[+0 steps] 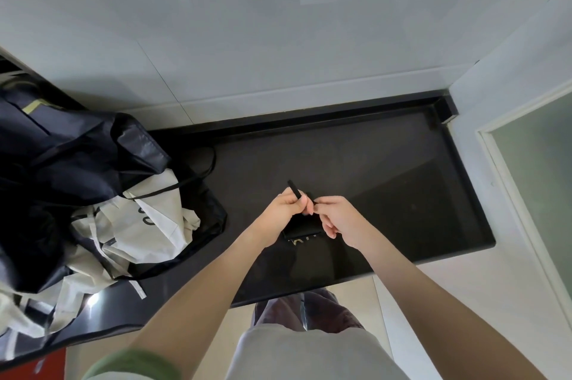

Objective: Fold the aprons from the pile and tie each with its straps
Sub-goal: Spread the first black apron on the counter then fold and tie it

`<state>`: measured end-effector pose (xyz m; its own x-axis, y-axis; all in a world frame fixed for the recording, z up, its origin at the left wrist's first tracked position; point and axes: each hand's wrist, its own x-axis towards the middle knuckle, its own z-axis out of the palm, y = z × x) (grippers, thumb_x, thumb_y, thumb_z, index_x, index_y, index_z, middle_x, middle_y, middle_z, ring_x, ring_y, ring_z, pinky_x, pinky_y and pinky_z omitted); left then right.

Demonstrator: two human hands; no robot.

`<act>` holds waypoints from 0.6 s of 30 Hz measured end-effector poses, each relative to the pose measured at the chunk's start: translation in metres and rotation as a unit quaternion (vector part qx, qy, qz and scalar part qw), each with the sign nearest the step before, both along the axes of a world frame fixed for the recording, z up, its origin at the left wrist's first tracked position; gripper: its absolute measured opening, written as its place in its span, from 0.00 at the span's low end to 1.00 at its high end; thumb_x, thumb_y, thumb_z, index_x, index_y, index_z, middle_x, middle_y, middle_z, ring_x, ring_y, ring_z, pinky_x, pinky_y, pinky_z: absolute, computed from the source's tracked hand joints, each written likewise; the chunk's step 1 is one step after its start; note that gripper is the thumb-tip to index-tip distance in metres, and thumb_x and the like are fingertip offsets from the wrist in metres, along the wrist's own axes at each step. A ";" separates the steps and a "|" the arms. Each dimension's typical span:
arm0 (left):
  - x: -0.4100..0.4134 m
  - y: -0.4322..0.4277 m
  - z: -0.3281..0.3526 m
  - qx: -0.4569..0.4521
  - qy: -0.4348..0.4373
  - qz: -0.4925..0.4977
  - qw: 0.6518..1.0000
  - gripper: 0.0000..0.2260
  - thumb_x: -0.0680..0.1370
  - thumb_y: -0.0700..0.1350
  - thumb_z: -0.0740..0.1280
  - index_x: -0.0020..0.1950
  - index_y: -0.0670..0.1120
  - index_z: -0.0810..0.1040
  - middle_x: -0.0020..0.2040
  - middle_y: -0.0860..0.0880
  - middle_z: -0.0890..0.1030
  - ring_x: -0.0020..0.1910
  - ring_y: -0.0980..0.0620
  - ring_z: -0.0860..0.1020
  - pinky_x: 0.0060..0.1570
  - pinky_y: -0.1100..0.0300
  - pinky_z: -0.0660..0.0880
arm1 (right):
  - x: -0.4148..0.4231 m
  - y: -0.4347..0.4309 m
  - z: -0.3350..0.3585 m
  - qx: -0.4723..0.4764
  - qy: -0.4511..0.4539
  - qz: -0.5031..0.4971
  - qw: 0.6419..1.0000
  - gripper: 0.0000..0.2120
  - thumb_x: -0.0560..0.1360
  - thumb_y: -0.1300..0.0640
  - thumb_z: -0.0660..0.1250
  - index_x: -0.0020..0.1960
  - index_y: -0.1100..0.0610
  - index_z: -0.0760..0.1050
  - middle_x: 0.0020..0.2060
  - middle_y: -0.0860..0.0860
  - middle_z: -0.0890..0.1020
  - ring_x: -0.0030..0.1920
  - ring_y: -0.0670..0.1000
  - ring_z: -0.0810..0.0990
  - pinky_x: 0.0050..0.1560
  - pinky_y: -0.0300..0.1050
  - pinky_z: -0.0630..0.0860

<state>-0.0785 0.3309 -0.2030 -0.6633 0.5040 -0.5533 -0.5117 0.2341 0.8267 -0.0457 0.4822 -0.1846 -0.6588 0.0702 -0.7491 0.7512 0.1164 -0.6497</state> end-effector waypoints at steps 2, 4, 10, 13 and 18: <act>0.000 0.001 -0.003 -0.031 0.036 -0.030 0.998 0.20 0.83 0.42 0.58 0.32 0.51 0.78 0.50 0.51 0.72 0.59 0.49 0.70 0.65 0.57 0.64 | 0.001 0.010 -0.002 -0.137 -0.019 -0.064 0.988 0.09 0.80 0.64 0.59 0.50 0.64 0.77 0.23 0.52 0.69 0.22 0.46 0.64 0.24 0.40 0.59; 0.002 0.004 -0.005 -0.075 0.085 -0.071 0.991 0.20 0.83 0.43 0.59 0.32 0.53 0.78 0.52 0.50 0.71 0.61 0.50 0.67 0.64 0.57 0.61 | 0.004 0.015 -0.004 -0.168 -0.025 -0.052 0.984 0.11 0.81 0.59 0.60 0.46 0.65 0.76 0.27 0.51 0.68 0.25 0.45 0.63 0.26 0.38 0.58; 0.005 0.007 -0.001 -0.107 0.101 -0.126 0.981 0.19 0.83 0.44 0.59 0.33 0.50 0.78 0.59 0.55 0.69 0.62 0.56 0.61 0.66 0.59 0.57 | 0.004 0.001 -0.007 -0.056 -0.016 -0.118 0.991 0.09 0.79 0.56 0.65 0.47 0.57 0.83 0.37 0.50 0.81 0.38 0.46 0.76 0.36 0.38 0.68; 0.004 0.005 0.000 -0.094 0.097 -0.138 0.981 0.18 0.83 0.43 0.59 0.35 0.48 0.80 0.62 0.58 0.68 0.63 0.57 0.61 0.65 0.60 0.56 | 0.003 -0.006 -0.013 -0.078 -0.012 -0.239 0.968 0.08 0.79 0.57 0.64 0.46 0.57 0.81 0.44 0.52 0.81 0.46 0.49 0.76 0.43 0.41 0.70; 0.006 0.004 -0.005 -0.112 0.153 -0.151 0.970 0.17 0.83 0.42 0.60 0.38 0.46 0.82 0.65 0.59 0.66 0.63 0.57 0.60 0.65 0.61 0.55 | 0.007 -0.001 -0.015 -0.237 0.069 -0.385 0.889 0.12 0.82 0.61 0.57 0.42 0.59 0.72 0.39 0.53 0.79 0.43 0.50 0.79 0.47 0.43 0.75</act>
